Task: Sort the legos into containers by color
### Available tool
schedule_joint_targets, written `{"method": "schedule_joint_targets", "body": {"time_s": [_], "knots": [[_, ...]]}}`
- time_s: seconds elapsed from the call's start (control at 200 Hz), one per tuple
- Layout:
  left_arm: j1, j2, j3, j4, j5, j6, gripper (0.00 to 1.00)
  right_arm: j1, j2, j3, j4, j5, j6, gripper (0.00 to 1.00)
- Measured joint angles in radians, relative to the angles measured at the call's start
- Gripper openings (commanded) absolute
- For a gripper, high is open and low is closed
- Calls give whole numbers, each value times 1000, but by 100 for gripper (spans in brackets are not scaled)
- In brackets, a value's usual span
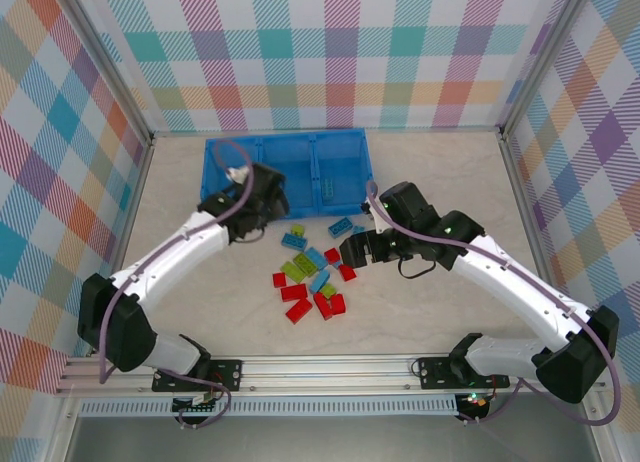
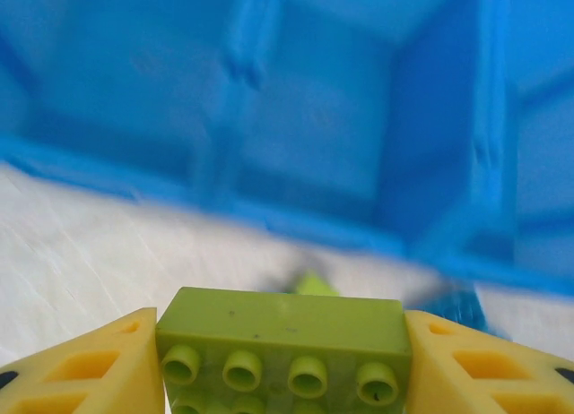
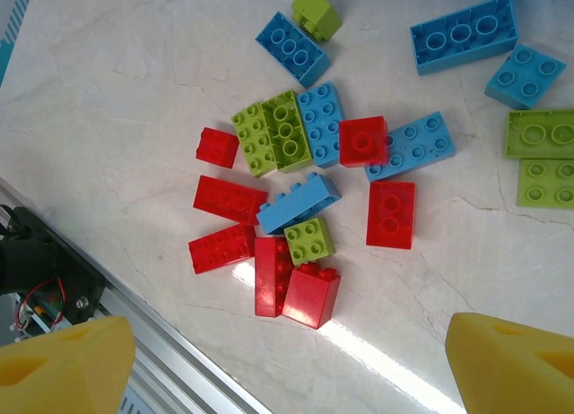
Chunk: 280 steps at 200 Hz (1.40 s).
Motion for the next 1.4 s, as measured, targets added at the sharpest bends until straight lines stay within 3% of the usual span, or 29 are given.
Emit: {"method": "schedule_joint_targets", "body": {"time_s": [0.15, 0.285, 0.44, 0.64, 0.775, 0.945, 1.1, 1.25, 1.4], "knots": [[220, 114, 129, 29, 32, 23, 59, 0, -23, -15, 5, 0, 18, 91], [332, 314, 295, 39, 96, 39, 64, 0, -59, -28, 3, 3, 25, 91], [364, 487, 430, 13, 163, 63, 80, 0, -87, -34, 3, 21, 38, 91], [366, 502, 467, -21, 209, 95, 86, 0, -93, -53, -4, 59, 43, 92], [366, 400, 428, -21, 242, 117, 88, 0, -68, -65, 0, 87, 54, 90], [335, 109, 317, -28, 312, 209, 91, 0, 51, -64, 33, 128, 77, 87], [158, -154, 212, -63, 353, 429, 96, 11, 225, -63, 97, 152, 65, 88], [-5, -352, -22, -124, 385, 635, 100, 45, 409, 4, 126, 171, 8, 87], [-90, -511, -260, -174, 420, 794, 100, 65, 568, 114, 138, 195, -53, 73]]}}
